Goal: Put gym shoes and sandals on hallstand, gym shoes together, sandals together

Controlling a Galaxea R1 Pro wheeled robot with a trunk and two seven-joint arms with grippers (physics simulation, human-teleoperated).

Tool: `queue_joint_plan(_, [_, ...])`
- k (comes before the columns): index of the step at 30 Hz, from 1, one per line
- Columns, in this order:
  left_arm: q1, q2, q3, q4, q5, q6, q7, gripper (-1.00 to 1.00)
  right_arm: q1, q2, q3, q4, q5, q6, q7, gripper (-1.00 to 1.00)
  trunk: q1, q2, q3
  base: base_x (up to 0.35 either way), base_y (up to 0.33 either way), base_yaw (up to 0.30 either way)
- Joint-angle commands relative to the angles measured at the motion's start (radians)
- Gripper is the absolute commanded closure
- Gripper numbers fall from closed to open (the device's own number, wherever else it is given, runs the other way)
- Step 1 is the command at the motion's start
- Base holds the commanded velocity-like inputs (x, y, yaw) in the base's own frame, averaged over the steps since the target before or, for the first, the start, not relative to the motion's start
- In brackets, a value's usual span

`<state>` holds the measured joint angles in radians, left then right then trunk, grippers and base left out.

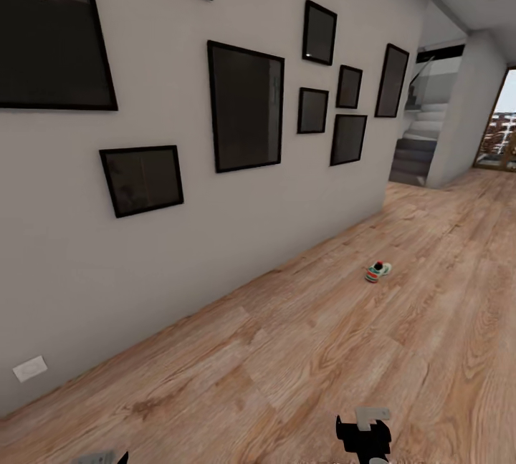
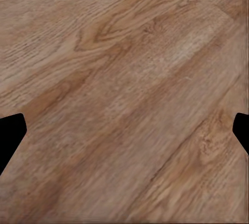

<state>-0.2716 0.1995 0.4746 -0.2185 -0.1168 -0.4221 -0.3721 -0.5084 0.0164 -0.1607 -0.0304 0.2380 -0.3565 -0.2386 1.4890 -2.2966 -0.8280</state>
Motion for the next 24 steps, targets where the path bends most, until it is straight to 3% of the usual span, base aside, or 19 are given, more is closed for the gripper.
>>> queue_joint_plan(1, [0.0, 0.0, 0.009, 0.001, -0.01, -0.004, -0.004, -1.0, -0.001, 0.0, -0.008, 0.001, 0.01, -0.002, -0.004, -1.0, 0.0, 0.0, -0.001, 0.0, 0.071, -0.263])
queue_joint_plan(14, [0.0, 0.001, 0.009, 0.001, -0.01, -0.004, -0.004, -1.0, -0.001, 0.0, -0.008, 0.001, 0.01, -0.002, -0.005, -1.0, 0.0, 0.0, -0.001, 0.0, 0.013, -0.253])
queue_joint_plan(24, [0.0, 0.002, 0.009, 0.001, -0.007, -0.004, -0.004, -1.0, -0.001, 0.0, -0.008, 0.001, 0.01, -0.002, -0.005, -1.0, 0.0, 0.0, -0.001, 0.0, 0.0, -0.082])
